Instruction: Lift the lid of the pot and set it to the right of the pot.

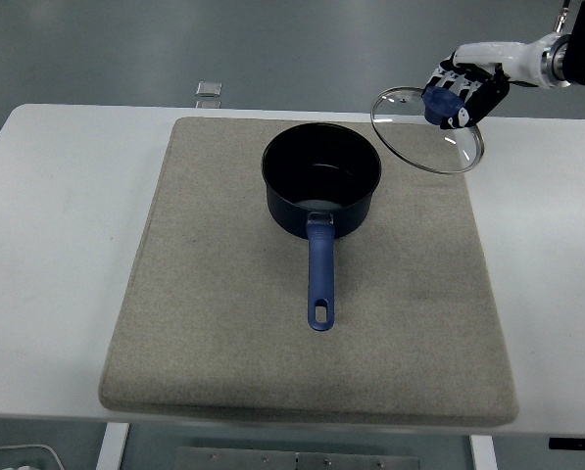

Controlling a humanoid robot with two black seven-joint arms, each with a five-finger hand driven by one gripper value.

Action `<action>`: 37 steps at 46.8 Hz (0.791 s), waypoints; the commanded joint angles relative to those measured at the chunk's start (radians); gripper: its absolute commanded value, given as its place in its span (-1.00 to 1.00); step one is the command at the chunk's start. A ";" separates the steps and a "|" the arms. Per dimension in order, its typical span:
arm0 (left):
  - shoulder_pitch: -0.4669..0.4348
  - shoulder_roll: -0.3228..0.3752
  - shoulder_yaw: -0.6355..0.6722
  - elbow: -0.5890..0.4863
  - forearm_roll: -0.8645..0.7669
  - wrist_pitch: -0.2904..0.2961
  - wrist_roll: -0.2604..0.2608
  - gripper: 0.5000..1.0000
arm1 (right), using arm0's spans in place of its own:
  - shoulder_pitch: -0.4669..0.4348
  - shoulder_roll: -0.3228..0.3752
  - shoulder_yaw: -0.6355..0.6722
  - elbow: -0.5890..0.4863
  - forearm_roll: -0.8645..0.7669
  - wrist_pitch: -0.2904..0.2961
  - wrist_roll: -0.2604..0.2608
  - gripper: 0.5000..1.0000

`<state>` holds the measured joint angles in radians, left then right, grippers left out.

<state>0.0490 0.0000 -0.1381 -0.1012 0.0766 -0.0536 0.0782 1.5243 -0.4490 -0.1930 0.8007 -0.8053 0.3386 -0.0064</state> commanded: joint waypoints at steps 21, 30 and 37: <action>0.000 0.000 0.000 0.000 0.000 0.000 0.000 1.00 | -0.122 0.010 0.000 -0.003 -0.068 -0.098 0.002 -1.00; 0.000 0.000 0.000 0.000 0.000 0.000 0.000 1.00 | -0.162 0.016 0.001 -0.003 -0.109 -0.128 0.002 -1.00; 0.000 0.000 0.000 0.000 0.000 0.000 0.000 1.00 | -0.171 0.019 0.003 -0.003 -0.109 -0.130 0.002 -1.00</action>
<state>0.0490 0.0000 -0.1381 -0.1012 0.0767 -0.0537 0.0782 1.3538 -0.4320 -0.1926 0.7975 -0.9143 0.2087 -0.0044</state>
